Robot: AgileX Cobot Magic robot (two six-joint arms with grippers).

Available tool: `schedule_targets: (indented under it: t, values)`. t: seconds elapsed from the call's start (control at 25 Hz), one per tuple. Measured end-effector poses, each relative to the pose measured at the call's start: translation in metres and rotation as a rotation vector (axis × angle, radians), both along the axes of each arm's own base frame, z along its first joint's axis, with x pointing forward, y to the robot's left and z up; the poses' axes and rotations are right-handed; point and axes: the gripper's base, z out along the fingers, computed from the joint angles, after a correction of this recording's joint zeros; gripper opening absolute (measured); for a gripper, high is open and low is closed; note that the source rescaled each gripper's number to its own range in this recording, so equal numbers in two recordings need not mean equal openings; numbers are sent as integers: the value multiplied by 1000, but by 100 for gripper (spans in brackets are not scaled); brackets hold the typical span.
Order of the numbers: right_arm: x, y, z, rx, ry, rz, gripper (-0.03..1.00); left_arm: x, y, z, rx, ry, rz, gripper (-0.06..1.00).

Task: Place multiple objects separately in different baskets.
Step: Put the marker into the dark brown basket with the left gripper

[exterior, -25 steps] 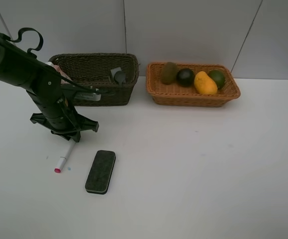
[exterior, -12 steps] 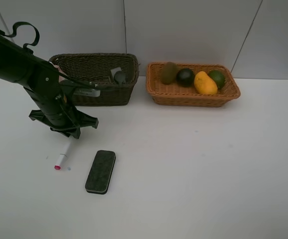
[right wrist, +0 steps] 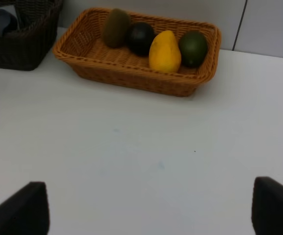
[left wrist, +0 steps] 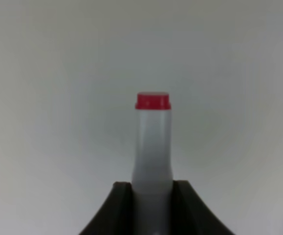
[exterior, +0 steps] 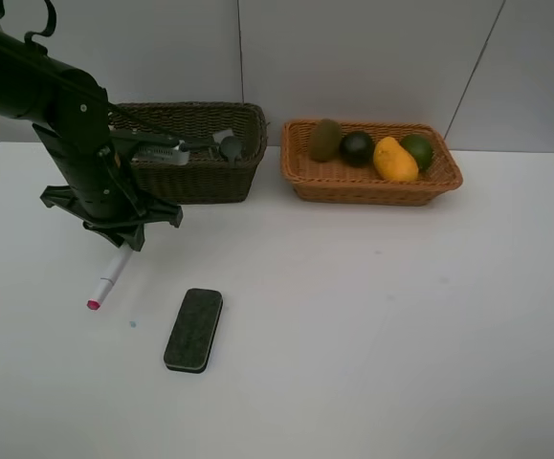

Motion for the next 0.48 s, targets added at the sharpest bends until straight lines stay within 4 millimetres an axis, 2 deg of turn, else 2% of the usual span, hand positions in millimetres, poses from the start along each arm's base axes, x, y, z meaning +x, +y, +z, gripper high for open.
schedule_targets:
  t: [0.48]
  values:
    - [0,0,0,0,0,0,100,25,-7,54,59,32,-107,2]
